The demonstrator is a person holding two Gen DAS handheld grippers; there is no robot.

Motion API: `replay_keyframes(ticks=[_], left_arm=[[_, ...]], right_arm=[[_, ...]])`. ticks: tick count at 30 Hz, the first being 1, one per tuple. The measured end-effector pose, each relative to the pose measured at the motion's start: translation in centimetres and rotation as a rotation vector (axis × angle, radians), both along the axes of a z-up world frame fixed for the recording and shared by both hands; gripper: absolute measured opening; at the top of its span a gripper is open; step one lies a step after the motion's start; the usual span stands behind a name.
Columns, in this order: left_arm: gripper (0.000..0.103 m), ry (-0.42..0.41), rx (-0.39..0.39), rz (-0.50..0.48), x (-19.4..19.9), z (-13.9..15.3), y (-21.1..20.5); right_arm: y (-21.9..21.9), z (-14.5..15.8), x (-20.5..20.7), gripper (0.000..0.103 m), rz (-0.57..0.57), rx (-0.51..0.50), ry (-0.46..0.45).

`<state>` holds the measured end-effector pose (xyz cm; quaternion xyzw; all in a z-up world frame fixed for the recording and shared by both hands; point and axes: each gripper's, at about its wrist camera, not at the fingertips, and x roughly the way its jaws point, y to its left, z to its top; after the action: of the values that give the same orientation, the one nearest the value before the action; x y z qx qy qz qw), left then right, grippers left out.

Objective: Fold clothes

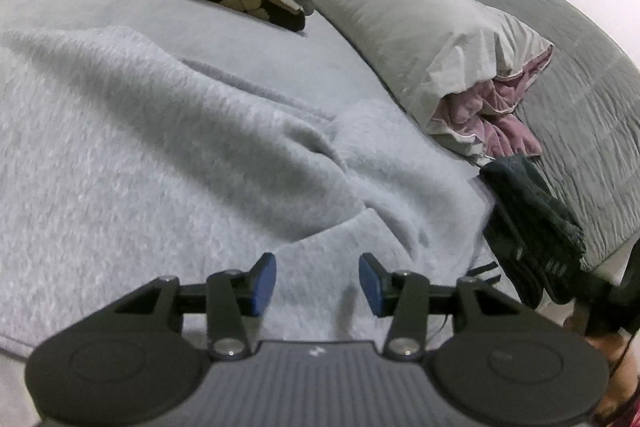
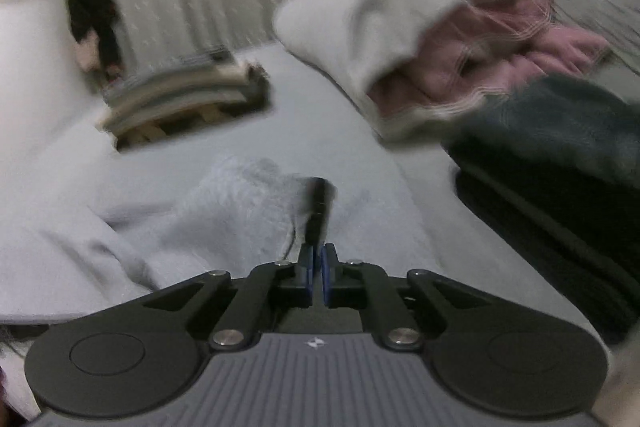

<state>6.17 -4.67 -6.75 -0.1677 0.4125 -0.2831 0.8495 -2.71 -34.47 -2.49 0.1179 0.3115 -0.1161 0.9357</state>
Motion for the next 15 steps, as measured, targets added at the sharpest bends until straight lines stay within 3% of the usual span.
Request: replay_keyframes(ticks=[2,4,7,10,15], left_arm=[[0.047,0.006,0.003,0.006,0.1,-0.1,0.3],[0.047,0.0,0.01,0.013,0.4,0.1,0.7],[0.05,-0.017,0.025,0.035,1.1,0.8,1.8],[0.051,-0.04,0.04,0.072,2.1,1.9,3.1],[0.055,-0.128,0.126,0.136,4.9,4.1,5.8]], right_arm=[[-0.9,-1.7,-0.3,0.002,-0.046,-0.013,0.088],[-2.1,-2.9,-0.5,0.003,-0.074,0.04,0.143],[-2.6,-2.5,-0.1,0.011,-0.051,0.069,0.136],[-1.4,-1.1,0.8,0.045,0.033,0.068,0.096],[0.4,0.9,5.5,0.052,0.207,0.074,0.05]])
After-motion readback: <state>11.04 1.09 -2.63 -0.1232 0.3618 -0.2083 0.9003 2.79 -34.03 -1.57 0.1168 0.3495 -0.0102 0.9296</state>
